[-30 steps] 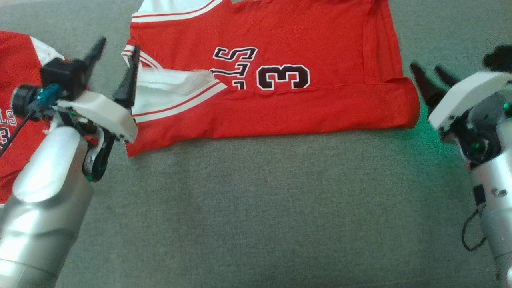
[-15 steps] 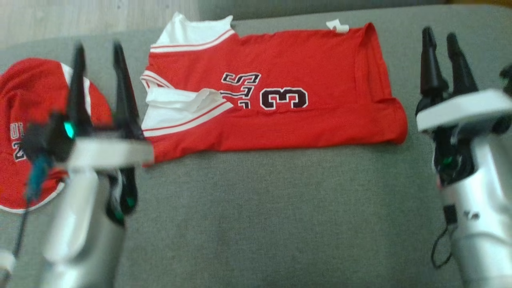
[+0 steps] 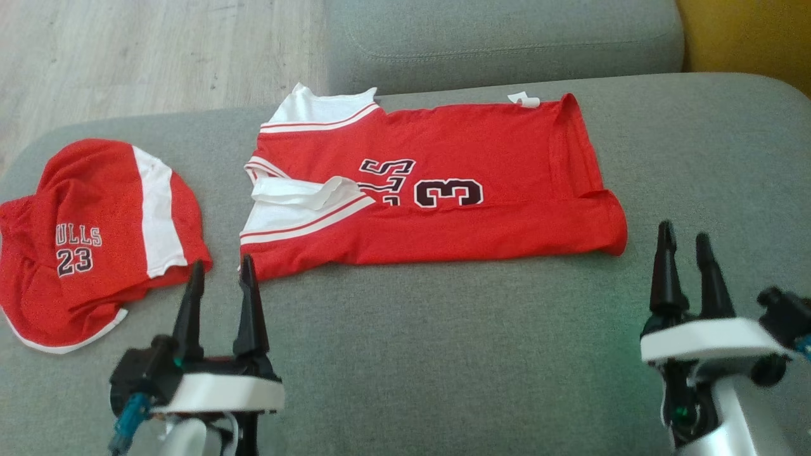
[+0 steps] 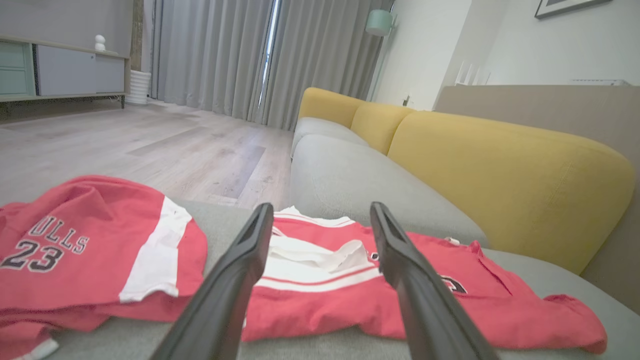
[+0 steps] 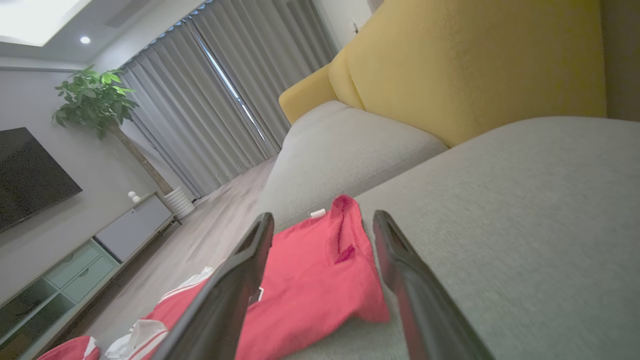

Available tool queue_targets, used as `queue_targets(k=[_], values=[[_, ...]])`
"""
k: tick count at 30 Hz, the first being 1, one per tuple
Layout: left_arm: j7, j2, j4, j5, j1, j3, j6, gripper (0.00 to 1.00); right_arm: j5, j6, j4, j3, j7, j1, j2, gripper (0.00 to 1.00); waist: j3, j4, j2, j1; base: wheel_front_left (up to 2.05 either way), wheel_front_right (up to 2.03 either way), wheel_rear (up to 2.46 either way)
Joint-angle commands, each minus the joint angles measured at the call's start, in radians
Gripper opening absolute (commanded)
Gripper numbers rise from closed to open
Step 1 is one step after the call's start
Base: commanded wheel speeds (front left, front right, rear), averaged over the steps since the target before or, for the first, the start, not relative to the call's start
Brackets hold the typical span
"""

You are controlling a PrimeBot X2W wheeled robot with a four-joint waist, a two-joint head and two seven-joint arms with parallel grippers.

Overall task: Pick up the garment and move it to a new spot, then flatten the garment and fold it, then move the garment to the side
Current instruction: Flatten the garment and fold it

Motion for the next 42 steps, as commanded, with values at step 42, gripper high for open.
queue_targets(k=[42], values=[[0.097, 0.058, 0.617, 0.127, -0.4, 0.073, 0.085, 1.0, -0.011, -0.001, -0.012, 0.105, -0.043, -0.123, 0.006, 1.0, 0.207, -0.082, -0.0001, 0.0003, 0.0, 0.0, 0.0]])
